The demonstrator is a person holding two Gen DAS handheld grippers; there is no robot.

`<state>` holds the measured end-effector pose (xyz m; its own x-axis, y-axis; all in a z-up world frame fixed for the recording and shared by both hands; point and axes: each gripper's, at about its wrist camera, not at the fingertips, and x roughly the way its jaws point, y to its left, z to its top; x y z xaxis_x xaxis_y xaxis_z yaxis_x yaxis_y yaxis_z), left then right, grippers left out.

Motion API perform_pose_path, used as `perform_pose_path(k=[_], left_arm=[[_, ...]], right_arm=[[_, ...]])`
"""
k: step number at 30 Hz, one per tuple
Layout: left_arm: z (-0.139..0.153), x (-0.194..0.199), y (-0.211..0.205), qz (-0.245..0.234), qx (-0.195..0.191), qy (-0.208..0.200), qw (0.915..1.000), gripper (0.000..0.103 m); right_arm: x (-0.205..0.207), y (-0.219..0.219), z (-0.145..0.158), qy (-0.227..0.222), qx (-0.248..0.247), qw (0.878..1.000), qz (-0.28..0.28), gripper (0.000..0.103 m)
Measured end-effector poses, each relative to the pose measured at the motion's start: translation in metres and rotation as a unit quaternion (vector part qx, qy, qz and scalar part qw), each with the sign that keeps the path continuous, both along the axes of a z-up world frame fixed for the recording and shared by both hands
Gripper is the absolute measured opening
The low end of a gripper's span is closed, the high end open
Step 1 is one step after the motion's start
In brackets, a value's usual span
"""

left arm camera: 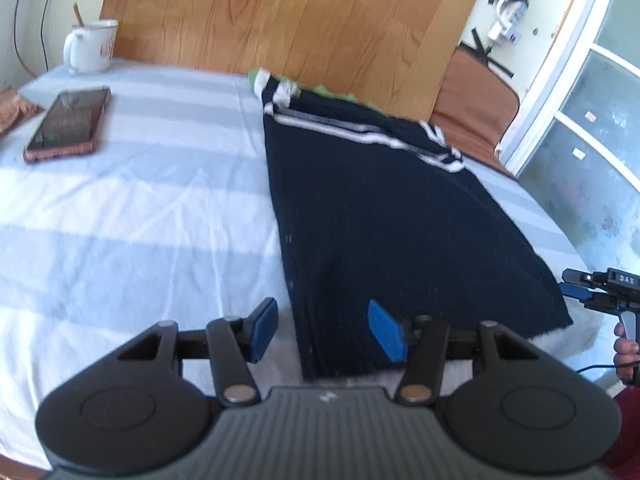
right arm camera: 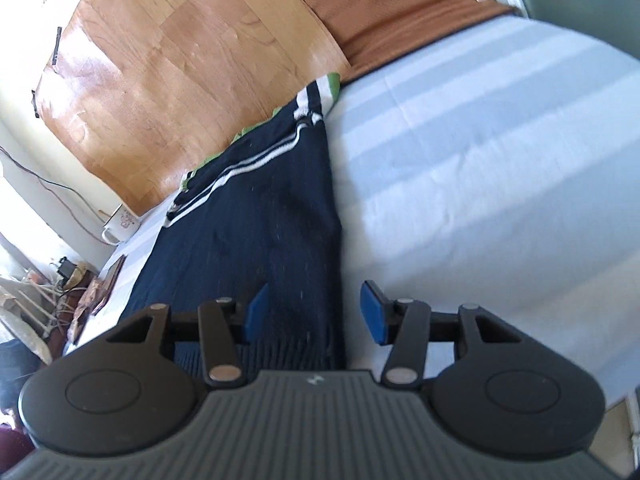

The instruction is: Fold small clothes

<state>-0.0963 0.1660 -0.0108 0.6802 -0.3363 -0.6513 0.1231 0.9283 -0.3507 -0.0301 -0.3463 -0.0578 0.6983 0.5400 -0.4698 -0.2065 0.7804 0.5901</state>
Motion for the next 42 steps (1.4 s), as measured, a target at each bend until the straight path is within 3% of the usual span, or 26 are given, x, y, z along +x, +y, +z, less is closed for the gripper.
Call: perform_pose_path(k=[5,7,8,11,14,17,20,25,27,31,34,36,38,40,42], left_arm=[[-0.003,0.004,0.004,0.011,-0.041,0.018,0.9989,0.047],[-0.006,0.006,0.003,0.013,-0.052,0.033,0.998,0.012],[-0.008,0.007,0.002,0.017,-0.051,0.041,0.9977,0.011],[-0.008,0.006,-0.001,0.022,-0.045,0.036,0.9981,0.01],[-0.002,0.006,0.003,0.022,-0.063,0.027,0.9974,0.01],[0.009,0.008,0.015,0.025,-0.11,0.012,0.9936,0.01],[0.02,0.016,0.03,0.034,-0.168,-0.001,0.9852,0.01],[0.031,0.06,0.048,0.055,-0.233,-0.019,0.9708,0.01],[0.035,0.089,0.053,0.062,-0.239,-0.022,0.9687,0.01],[0.039,0.165,0.058,0.075,-0.22,-0.016,0.9725,0.01],[0.025,0.231,0.064,0.118,-0.217,0.007,0.9691,0.017],[0.015,0.253,0.065,0.157,-0.199,0.034,0.9668,0.02],[0.006,0.248,0.064,0.145,-0.206,0.032,0.9671,0.027],[0.0,0.233,0.066,0.131,-0.195,0.017,0.9719,0.042],[-0.005,0.215,0.067,0.142,-0.171,0.012,0.975,0.044]], right_arm=[[-0.008,-0.005,-0.014,0.011,0.046,0.999,0.017,0.053],[-0.01,-0.003,-0.017,0.016,0.061,0.997,0.034,0.053],[-0.012,-0.001,-0.017,0.015,0.059,0.997,0.046,0.051],[-0.013,0.005,-0.019,0.03,0.034,0.997,0.063,0.013],[-0.013,-0.001,-0.019,0.03,0.051,0.997,0.056,0.011],[-0.011,-0.008,-0.006,0.005,0.082,0.995,0.056,0.011],[-0.001,-0.015,0.012,-0.024,0.115,0.992,0.05,0.011],[0.042,-0.012,0.038,-0.047,0.14,0.988,0.038,0.011],[0.067,-0.008,0.043,-0.045,0.138,0.989,0.03,0.011],[0.133,0.006,0.046,-0.02,0.149,0.989,0.012,0.011],[0.191,0.017,0.045,-0.015,0.141,0.989,-0.034,0.015],[0.21,0.022,0.043,-0.002,0.09,0.992,-0.087,0.054],[0.208,0.018,0.041,-0.002,0.076,0.993,-0.092,0.055],[0.189,0.009,0.041,-0.029,0.072,0.995,-0.065,0.054],[0.17,0.001,0.038,-0.041,0.052,0.996,-0.058,0.055]])
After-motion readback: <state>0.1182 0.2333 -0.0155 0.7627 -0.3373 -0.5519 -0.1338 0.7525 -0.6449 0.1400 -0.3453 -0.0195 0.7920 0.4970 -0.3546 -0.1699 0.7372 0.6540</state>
